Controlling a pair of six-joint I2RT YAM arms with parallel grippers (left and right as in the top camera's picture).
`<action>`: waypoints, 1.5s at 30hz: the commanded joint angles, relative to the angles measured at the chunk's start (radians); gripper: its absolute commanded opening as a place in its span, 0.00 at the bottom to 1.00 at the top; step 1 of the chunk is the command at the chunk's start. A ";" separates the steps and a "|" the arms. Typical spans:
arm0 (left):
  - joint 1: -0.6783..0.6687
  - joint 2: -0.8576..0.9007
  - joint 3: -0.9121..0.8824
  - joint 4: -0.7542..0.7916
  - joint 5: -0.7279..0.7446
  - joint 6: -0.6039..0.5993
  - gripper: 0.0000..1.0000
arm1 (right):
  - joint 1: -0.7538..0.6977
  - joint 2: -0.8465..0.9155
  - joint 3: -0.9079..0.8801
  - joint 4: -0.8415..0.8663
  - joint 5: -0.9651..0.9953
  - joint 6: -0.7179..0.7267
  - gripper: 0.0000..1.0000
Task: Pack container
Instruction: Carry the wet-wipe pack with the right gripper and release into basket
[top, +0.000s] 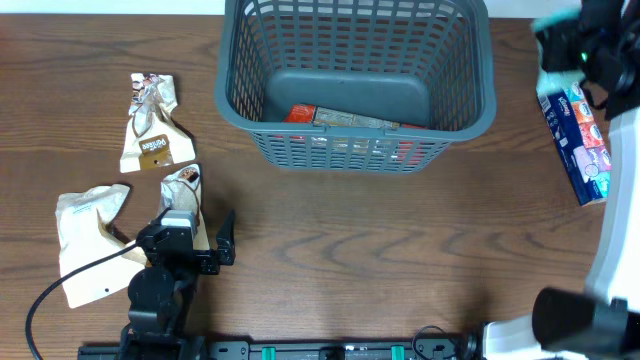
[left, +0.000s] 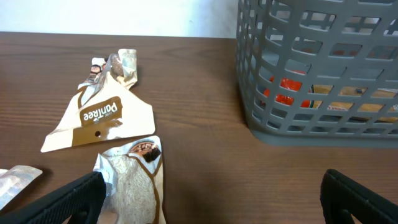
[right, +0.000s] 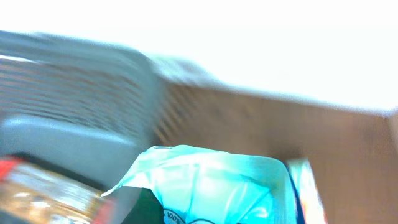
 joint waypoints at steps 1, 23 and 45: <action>-0.003 0.000 0.026 0.000 -0.012 0.005 0.99 | 0.121 -0.015 0.059 -0.024 -0.120 -0.225 0.01; -0.003 0.000 0.026 0.000 -0.011 0.005 0.99 | 0.461 0.454 0.071 -0.182 -0.214 -0.690 0.03; -0.003 0.000 0.026 0.000 -0.011 0.005 0.98 | 0.417 0.287 0.219 -0.256 -0.061 -0.541 0.59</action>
